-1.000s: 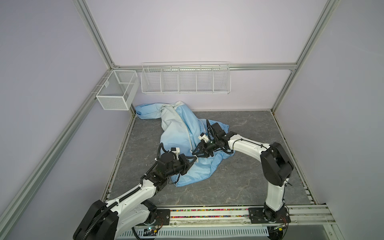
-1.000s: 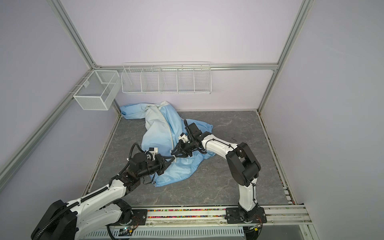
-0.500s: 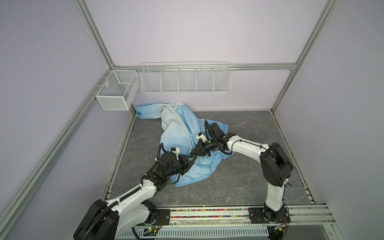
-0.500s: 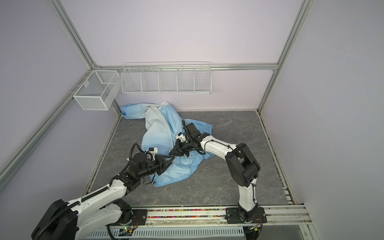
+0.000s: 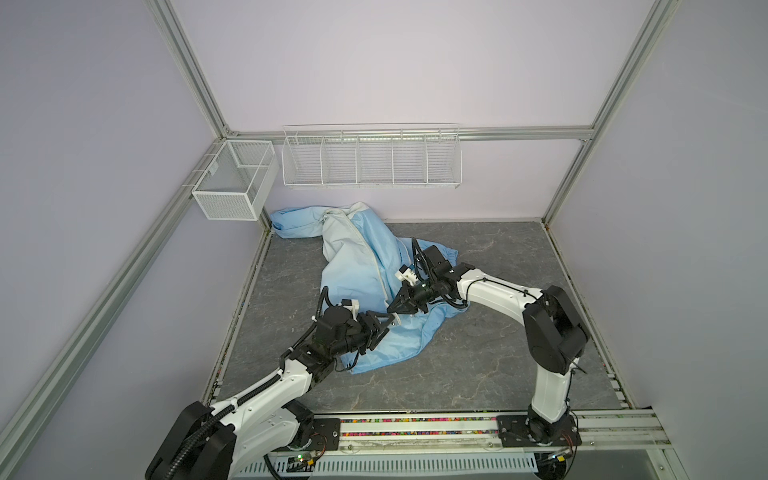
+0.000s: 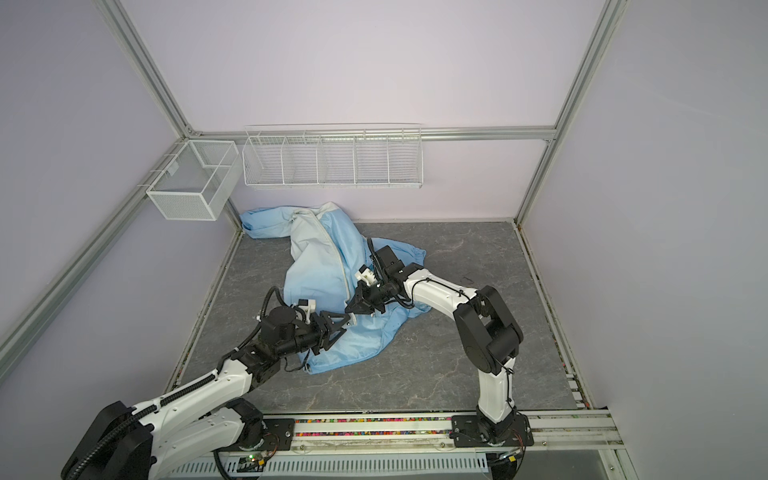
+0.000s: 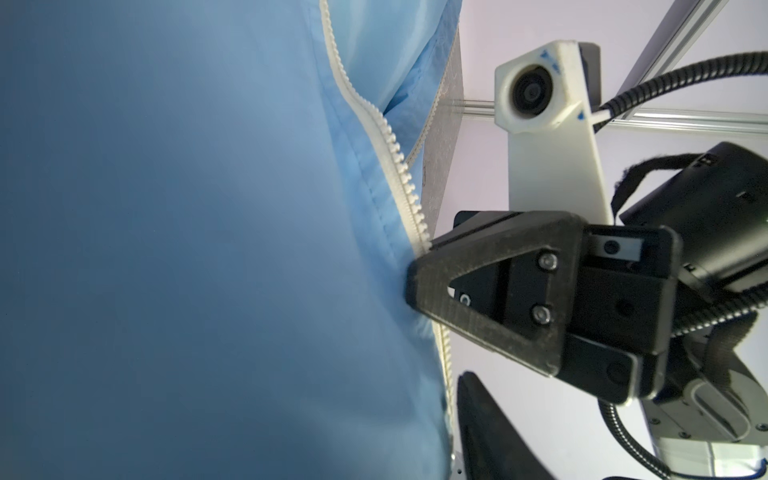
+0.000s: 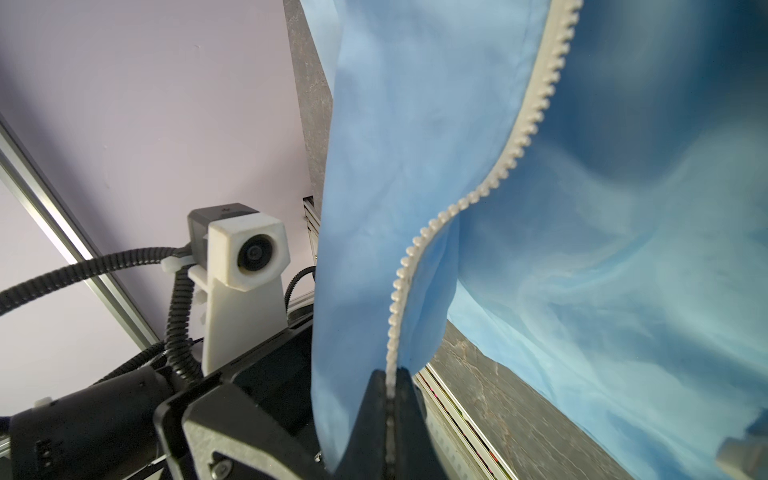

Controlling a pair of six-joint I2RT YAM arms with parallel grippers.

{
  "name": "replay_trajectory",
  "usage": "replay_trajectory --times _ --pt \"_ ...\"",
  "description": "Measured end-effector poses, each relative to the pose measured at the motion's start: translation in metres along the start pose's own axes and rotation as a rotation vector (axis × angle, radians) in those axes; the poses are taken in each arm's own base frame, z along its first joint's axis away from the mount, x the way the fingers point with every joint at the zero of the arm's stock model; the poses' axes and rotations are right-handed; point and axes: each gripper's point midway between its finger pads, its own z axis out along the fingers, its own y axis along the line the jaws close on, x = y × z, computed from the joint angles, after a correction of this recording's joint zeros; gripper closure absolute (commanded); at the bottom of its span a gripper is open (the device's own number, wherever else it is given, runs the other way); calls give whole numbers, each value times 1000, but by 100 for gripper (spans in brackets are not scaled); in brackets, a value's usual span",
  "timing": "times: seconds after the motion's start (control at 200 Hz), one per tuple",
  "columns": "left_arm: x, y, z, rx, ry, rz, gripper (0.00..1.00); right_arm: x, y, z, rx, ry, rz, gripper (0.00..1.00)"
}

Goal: Zip up the jacket

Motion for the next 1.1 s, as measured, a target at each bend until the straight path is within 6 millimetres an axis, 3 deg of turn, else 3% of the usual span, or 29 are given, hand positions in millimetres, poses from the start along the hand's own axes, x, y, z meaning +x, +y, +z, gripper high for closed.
replay_trajectory --times 0.325,0.52,0.95,1.05,1.1 --pt "7 -8 14 -10 81 -7 66 -1 -5 0 24 -9 -39 93" --pt "9 -14 18 -4 105 1 100 0 -9 0 42 -9 -45 92" --pt "10 -10 20 -16 116 5 100 -1 -16 2 63 -3 -26 93" --pt "10 -8 21 -21 116 3 83 -3 -15 2 63 -3 -27 92" --pt "10 -8 21 -22 119 5 81 -4 -15 2 63 -3 -27 92"
